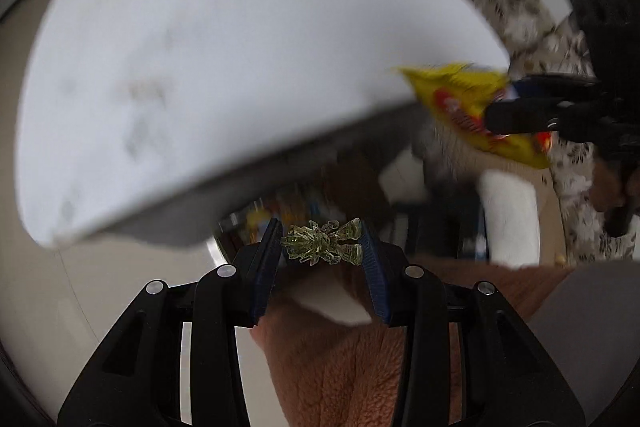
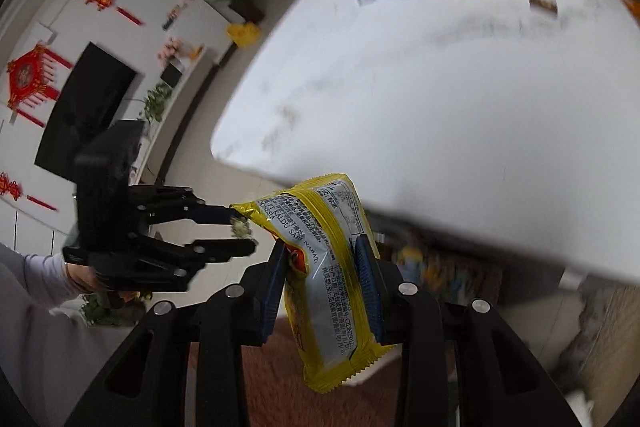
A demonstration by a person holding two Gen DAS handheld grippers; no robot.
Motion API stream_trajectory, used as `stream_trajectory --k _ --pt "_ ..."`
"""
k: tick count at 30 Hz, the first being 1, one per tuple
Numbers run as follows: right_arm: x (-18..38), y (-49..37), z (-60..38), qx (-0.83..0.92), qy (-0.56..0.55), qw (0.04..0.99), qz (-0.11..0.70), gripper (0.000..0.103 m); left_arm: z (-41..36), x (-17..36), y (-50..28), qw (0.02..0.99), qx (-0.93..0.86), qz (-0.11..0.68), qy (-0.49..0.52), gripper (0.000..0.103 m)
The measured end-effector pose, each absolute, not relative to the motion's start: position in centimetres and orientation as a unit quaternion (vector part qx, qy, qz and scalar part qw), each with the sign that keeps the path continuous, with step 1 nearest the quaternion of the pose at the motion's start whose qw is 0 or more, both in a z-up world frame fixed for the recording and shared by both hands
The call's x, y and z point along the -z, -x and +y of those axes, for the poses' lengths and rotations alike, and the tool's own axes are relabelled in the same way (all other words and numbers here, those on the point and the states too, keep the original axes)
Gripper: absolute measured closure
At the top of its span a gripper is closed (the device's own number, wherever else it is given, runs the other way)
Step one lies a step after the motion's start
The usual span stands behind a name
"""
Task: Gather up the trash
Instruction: 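Carry the snack bag and green figure into the cardboard box and release them, then grasp the brown biscuit-shaped item with the right tool while the left tool grasps the blue shark toy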
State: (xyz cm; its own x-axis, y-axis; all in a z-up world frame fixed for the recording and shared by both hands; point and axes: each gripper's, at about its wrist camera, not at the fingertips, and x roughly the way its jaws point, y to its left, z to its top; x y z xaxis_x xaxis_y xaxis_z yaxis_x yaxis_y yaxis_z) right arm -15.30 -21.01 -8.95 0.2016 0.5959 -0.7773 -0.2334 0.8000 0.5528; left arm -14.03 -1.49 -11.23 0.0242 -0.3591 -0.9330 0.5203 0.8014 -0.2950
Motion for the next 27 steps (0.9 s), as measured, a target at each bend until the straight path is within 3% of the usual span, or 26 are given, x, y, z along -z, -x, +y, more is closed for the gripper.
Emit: stream_trajectory --k 4,11,12,13,14,15,17,21,23,27 --pt "13.2 17.3 -21.2 -0.245 -0.17 0.742 0.6 0.068 -1.2 17.4 14.7 0.692 0.281 0.663 -0.051 0.064" --pt "26.4 18.4 -20.9 -0.178 -0.143 0.722 0.653 0.066 -1.8 29.7 14.8 0.696 0.201 0.689 -0.033 0.063" --pt "28.1 18.3 -20.7 -0.167 -0.132 0.72 0.661 0.062 -1.9 32.1 14.7 0.698 0.176 0.694 -0.032 0.053" --pt "30.5 17.9 -20.7 -0.15 -0.125 0.717 0.669 0.04 -2.0 34.0 14.7 0.693 0.16 0.702 -0.028 0.042" --pt "32.6 17.5 -20.7 -0.135 -0.119 0.714 0.677 0.018 -2.2 36.7 14.5 0.683 0.141 0.717 -0.02 0.019" --pt "34.0 17.4 -20.6 -0.122 -0.108 0.713 0.682 0.017 -2.3 38.3 14.5 0.673 0.131 0.728 -0.025 0.018" --pt "37.9 17.1 -20.5 -0.106 -0.093 0.683 0.717 0.031 -2.7 41.8 14.9 0.641 0.116 0.758 -0.043 0.018" --pt "40.2 17.1 -21.0 -0.075 -0.096 0.664 0.738 0.029 -2.5 46.1 15.3 0.587 0.091 0.8 -0.079 0.018" --pt "39.7 17.1 -21.0 -0.069 -0.102 0.667 0.735 0.022 -2.1 45.8 15.3 0.588 0.085 0.801 -0.071 0.018" --pt "39.2 17.4 -20.5 -0.075 -0.096 0.667 0.736 0.021 -1.3 44.8 14.9 0.593 0.073 0.8 -0.051 0.018"
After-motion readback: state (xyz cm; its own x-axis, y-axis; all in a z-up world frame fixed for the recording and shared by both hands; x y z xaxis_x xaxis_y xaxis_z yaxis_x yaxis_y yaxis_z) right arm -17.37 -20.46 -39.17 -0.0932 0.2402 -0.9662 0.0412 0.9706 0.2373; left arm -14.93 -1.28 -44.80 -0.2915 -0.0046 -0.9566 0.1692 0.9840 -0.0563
